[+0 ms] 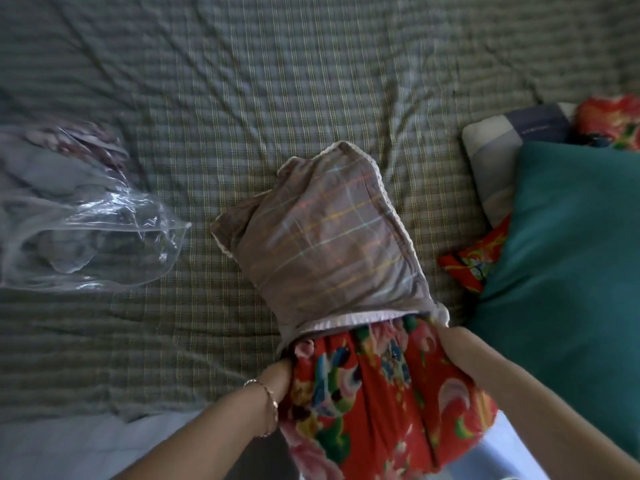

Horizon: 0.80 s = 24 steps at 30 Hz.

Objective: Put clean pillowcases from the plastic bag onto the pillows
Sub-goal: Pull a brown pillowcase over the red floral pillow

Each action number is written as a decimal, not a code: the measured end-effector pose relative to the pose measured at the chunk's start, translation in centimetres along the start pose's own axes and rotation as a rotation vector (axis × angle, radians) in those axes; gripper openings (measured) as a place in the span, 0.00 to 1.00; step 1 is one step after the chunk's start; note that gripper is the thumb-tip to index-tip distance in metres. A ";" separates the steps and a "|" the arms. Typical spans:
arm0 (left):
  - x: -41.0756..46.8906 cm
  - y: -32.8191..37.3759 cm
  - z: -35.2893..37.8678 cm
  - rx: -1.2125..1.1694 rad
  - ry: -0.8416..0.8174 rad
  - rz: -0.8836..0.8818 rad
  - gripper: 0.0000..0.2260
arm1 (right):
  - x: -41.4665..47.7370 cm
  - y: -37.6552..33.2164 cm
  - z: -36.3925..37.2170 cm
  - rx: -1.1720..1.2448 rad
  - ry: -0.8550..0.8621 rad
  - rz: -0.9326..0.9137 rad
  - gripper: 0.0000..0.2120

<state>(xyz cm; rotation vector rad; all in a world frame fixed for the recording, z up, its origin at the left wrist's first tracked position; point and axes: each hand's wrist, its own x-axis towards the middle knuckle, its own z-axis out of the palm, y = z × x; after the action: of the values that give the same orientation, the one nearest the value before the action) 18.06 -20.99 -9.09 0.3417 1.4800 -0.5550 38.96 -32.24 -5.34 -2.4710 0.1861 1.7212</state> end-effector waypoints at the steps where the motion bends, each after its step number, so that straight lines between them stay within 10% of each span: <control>1: -2.0 0.7 -0.1 0.008 -0.089 0.006 0.19 | -2.3 -1.5 -0.7 0.007 0.018 -0.091 0.27; 8: -11.5 0.1 -0.6 0.010 -0.313 -0.012 0.26 | -15.5 -2.5 0.0 -0.512 -0.193 -0.251 0.74; 13: -13.4 -4.2 -2.1 0.126 -0.114 -0.023 0.23 | -18.9 -0.4 3.9 -0.803 0.007 -0.399 0.56; 18: -10.4 -2.7 -7.4 1.228 0.558 0.592 0.17 | -20.0 0.2 6.1 -0.760 0.067 -0.542 0.32; 24: -14.9 0.5 -0.2 0.956 0.009 0.956 0.14 | -19.6 1.8 5.9 -0.699 0.167 -0.611 0.54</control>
<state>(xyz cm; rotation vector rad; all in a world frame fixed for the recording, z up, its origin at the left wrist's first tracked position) 18.11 -18.37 5.63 1.6811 0.7992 -0.4219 26.49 -32.39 10.93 -2.6516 -1.2150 1.4471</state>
